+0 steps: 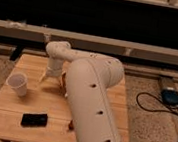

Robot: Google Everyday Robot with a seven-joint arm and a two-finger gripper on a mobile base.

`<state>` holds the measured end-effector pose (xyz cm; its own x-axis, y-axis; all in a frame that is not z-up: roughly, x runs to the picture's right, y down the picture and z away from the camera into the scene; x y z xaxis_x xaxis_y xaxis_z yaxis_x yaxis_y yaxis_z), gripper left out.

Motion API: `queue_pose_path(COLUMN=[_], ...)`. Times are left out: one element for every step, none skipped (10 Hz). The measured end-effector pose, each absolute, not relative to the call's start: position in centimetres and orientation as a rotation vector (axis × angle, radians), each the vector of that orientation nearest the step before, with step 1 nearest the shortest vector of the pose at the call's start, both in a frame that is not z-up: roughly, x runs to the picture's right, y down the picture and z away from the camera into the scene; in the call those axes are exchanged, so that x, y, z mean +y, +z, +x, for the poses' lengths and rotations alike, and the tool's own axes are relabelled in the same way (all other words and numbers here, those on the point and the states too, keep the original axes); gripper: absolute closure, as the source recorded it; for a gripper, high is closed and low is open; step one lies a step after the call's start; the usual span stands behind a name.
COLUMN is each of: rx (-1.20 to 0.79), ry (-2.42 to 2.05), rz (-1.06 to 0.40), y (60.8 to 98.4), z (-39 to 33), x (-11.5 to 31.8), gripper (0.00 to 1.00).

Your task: Push the ceramic bowl across the table

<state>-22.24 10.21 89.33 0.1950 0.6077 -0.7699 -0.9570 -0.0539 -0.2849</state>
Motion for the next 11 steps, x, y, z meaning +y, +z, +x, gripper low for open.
queue_pose_path(rx=[0.476,0.469,0.463,0.454,0.444,0.434,0.428,0.428,0.430,0.432,0.431], ry=[1.341,1.326,1.320,1.320,1.321,1.320,1.318,1.317,1.319,1.319,1.319], rz=[-0.939,-0.938,-0.927,-0.909,-0.878,-0.847,-0.808,-0.773,-0.747,-0.747,-0.747], y=[89.0,88.6,88.5,88.5,88.8,89.0,89.3,89.4,89.5,89.6,89.5], z=[-22.7,-23.1,-22.9,-22.7,-22.1,-21.4,-20.4,-19.6,-18.8,-18.7,-18.8], x=[10.4,10.5,10.3,9.6,8.6,7.4,6.0,4.9,4.0,4.1,4.1], gripper=[0.20,0.20,0.20,0.20,0.20,0.20,0.20,0.20,0.20,0.20,0.20])
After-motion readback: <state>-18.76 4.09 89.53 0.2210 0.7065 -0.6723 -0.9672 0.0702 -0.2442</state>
